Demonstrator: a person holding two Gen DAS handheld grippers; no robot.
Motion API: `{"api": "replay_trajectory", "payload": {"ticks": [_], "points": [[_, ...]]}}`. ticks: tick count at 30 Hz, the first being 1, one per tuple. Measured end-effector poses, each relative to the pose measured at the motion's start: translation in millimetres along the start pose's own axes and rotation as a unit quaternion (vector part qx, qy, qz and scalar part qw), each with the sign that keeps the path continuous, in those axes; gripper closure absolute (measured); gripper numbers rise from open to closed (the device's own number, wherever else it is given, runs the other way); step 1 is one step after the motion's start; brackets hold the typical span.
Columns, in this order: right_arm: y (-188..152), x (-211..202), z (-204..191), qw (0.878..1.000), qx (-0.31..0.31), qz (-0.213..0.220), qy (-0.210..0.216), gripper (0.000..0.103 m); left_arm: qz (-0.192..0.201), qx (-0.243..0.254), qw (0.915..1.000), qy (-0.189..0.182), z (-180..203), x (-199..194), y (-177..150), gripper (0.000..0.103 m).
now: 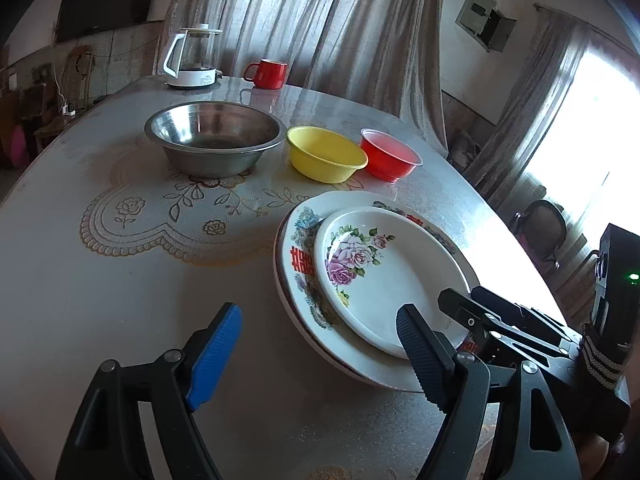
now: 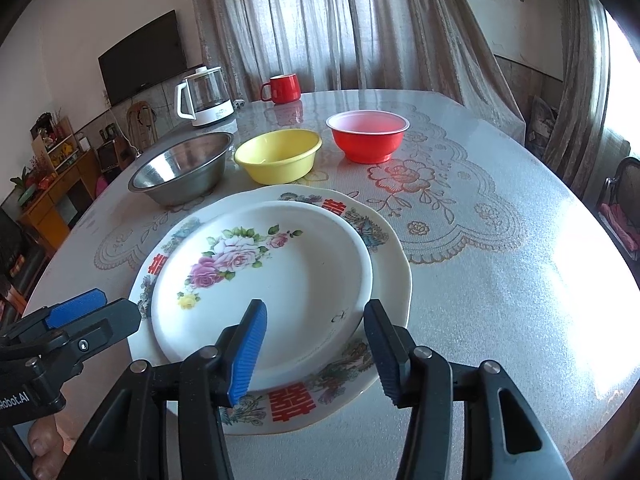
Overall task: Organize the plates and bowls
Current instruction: 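Open both tools and withdraw them from the plate stack, then move both tools to the rim of the steel bowl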
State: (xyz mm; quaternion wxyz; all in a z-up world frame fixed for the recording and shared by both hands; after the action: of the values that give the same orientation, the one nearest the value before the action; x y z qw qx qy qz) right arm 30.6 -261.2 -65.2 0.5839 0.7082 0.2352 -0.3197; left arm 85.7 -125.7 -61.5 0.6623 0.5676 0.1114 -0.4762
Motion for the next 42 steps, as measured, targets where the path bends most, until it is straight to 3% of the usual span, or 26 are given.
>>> {"api": "replay_trajectory", "payload": {"ticks": [19,27,34,36,42], "points": [[18,-3,-15,1.0,0.004,0.005,0.023,0.052,-0.005,-0.066,0.9972,0.035,-62,-5,-2,0.017],[34,3,-43,0.997,0.005,-0.004,0.083,0.052,-0.01,-0.133,0.989,0.064,-116,-11,-3,0.015],[45,13,-76,0.989,0.002,-0.025,0.144,0.052,0.012,-0.16,0.9851,0.063,-141,-23,1,0.004],[46,16,-85,0.987,0.0,-0.031,0.156,0.051,0.014,-0.163,0.9839,0.071,-149,-24,2,0.0],[52,29,-105,0.98,0.001,-0.05,0.19,0.051,0.027,-0.148,0.9838,0.097,-161,-27,8,0.0]]}}
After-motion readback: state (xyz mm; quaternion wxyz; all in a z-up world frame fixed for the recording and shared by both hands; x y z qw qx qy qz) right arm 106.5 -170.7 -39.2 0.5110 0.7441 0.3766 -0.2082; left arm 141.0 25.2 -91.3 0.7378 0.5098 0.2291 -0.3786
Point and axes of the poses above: each gripper's, at about its wrist camera, not at the fingertips, and x roughly the way its jaws point, z to its right, y to its top, the point moved 7 cm from there along x, roughly the way its jaws point, and after that the axes turned 2 degrees about -x, right-handed, at the moved point
